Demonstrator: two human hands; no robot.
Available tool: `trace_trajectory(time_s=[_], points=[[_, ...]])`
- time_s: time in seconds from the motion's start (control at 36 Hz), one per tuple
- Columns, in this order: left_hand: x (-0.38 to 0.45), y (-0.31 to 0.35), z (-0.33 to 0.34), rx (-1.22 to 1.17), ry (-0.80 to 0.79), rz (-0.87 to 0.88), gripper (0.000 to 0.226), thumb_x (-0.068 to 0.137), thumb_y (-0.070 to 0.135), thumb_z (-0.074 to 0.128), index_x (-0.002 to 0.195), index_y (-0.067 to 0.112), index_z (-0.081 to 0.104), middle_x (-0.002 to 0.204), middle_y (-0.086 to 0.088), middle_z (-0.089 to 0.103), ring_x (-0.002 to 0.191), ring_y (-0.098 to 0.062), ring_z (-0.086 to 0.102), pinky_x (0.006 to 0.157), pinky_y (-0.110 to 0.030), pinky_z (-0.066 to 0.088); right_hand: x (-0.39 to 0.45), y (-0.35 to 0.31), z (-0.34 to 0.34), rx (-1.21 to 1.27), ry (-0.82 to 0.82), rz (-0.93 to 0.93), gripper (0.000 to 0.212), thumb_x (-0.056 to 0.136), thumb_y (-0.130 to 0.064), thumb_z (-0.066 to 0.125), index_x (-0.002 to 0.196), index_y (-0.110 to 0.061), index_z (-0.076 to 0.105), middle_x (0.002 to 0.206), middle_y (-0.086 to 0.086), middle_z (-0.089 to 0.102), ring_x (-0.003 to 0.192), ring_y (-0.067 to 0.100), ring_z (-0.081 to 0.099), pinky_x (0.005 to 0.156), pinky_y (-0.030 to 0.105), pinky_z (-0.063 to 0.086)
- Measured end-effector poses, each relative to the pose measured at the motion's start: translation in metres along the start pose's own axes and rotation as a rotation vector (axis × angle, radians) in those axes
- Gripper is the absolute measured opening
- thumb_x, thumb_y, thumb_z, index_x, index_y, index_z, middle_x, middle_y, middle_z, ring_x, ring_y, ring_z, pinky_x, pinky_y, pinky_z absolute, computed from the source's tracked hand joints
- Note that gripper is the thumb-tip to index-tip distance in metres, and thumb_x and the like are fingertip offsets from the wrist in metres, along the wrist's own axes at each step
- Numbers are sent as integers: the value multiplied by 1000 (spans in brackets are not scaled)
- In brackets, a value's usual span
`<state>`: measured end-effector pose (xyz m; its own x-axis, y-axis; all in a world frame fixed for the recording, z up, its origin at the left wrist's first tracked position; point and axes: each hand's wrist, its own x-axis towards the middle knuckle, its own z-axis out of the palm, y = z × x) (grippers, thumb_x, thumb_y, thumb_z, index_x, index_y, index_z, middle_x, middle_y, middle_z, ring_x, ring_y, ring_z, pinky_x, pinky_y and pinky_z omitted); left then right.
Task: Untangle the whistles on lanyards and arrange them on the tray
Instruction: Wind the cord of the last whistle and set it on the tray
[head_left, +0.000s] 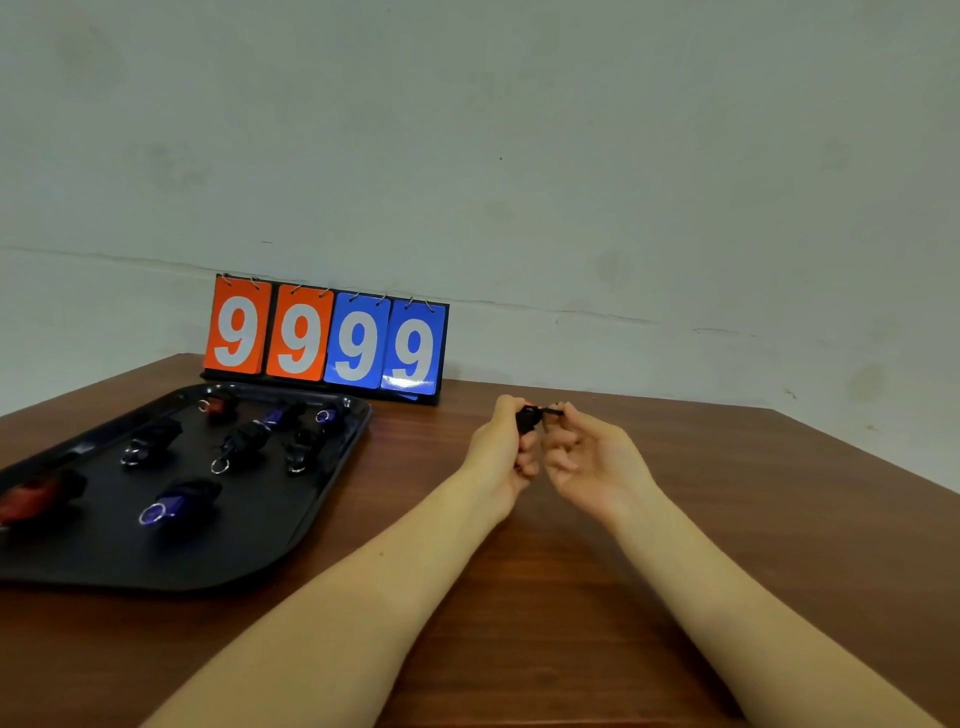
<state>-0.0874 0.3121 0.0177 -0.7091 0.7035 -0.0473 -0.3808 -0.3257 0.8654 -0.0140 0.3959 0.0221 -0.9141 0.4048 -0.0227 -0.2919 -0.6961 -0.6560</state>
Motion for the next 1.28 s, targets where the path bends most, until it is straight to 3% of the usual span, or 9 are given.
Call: trace_trajectory(time_s=[0.14,0.25,0.36,0.47,0.58,0.81,0.92,1.17,1.28], points=[[1,0,1,-48,2,-42,24,94,31,44,77,15,51,47,4,35,40,-10,26,43,-22,27,0,0,2,-101,-91,-25,7,89,-10,46,82,-10,47,67,-1,44,45,7,25,41,18,16],[1,8,-3,-207,47,-60,24,94,29,45,77,13,50,44,4,31,36,-9,23,36,-20,23,1,1,2,-558,-102,-183,18,96,-11,43,78,-11,47,65,-3,39,46,7,26,40,19,20],[-1,14,-10,-293,46,-69,27,96,29,43,78,12,52,44,5,30,34,-7,22,34,-18,20,0,9,5,-977,-20,-322,15,96,-12,51,82,-11,55,59,-5,41,46,8,30,40,19,23],[-4,15,-15,-216,42,-56,22,94,28,46,81,11,50,45,4,31,36,-8,22,37,-18,21,-3,11,7,-1224,-5,-522,15,95,-14,54,81,-17,56,55,-13,45,45,1,36,44,13,29],[-6,17,-21,-87,3,-17,23,93,30,45,81,12,52,47,3,35,42,-9,23,41,-19,22,-7,10,0,-1509,-1,-691,11,95,-18,55,84,-20,57,70,-3,52,56,2,39,53,12,36],[-9,15,-20,100,-30,56,23,99,27,43,98,11,58,55,0,41,50,-10,30,49,-22,29,-11,2,-6,-1878,-14,-922,6,95,-17,53,97,-19,59,84,-11,49,69,4,46,61,16,36],[-7,12,-21,277,-45,143,21,100,29,46,111,15,55,69,-2,48,57,-11,39,54,-24,38,-8,-3,-9,-1979,39,-1031,9,94,-18,55,98,-19,63,89,-9,51,79,7,47,66,17,35],[-5,6,-15,467,29,263,22,102,23,39,95,12,56,69,-4,50,56,-10,42,49,-21,39,-10,-2,-9,-1817,71,-1135,5,89,-13,63,89,-17,66,84,-13,53,71,-2,44,64,8,34],[-3,8,-13,515,25,311,23,103,22,35,93,10,52,67,-4,47,55,-10,40,52,-21,39,-10,0,-8,-1633,55,-1035,10,91,-15,62,90,-23,66,87,-16,60,81,-1,56,68,8,42]])
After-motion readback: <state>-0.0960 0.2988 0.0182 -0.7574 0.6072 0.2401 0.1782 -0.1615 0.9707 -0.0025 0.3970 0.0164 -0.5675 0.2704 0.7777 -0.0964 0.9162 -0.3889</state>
